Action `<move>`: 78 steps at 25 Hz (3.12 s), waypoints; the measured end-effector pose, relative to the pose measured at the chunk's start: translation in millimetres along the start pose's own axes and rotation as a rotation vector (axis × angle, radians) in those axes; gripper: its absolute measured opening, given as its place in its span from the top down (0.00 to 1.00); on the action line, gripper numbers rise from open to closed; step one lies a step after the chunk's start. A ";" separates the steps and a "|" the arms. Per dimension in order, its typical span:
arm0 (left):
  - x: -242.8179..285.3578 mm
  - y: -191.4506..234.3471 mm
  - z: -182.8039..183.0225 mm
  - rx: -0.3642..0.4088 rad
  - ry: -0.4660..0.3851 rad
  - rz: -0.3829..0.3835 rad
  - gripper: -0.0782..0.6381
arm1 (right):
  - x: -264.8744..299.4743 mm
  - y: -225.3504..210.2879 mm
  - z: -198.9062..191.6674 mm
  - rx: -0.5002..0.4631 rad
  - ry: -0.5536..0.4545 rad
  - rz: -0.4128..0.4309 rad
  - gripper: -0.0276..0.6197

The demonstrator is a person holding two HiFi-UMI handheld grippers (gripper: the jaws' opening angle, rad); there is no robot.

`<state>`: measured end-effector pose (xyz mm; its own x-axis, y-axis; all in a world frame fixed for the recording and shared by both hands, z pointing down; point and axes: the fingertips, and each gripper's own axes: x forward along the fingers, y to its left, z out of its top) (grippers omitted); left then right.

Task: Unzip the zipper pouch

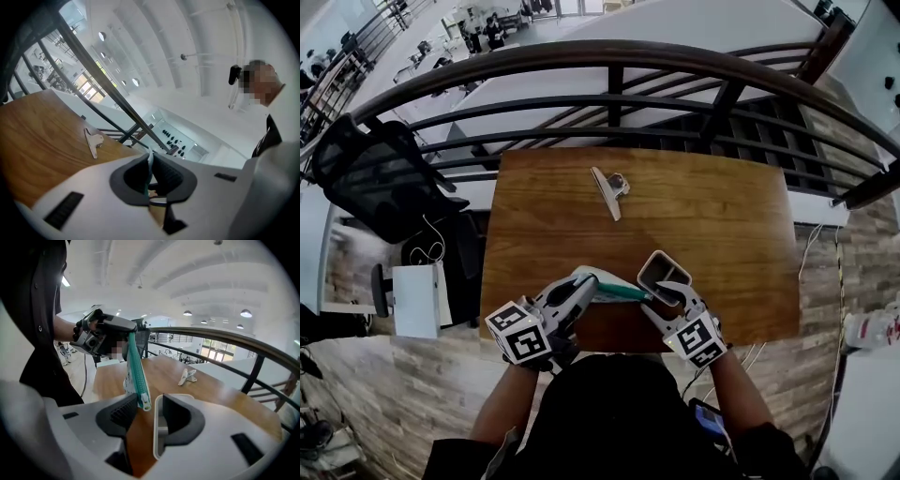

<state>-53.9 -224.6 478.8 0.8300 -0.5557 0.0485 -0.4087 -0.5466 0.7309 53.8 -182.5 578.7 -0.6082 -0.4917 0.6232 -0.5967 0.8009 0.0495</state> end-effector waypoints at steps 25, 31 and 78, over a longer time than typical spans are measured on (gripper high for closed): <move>-76.3 47.7 37.1 -0.233 -0.230 0.068 0.85 | 29.7 27.1 58.6 -0.123 -0.101 0.086 0.87; -48.9 41.5 16.0 -0.265 -0.199 0.045 0.85 | -14.5 12.1 50.3 -0.248 0.004 -0.035 0.87; -107.8 66.5 45.9 -0.004 -0.192 0.402 0.62 | -20.3 6.6 62.8 0.054 -0.203 0.110 0.95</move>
<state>-188.0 -229.8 491.0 0.5196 -0.8302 0.2019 -0.6825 -0.2612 0.6826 29.3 -188.7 517.4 -0.7609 -0.4651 0.4525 -0.5446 0.8368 -0.0556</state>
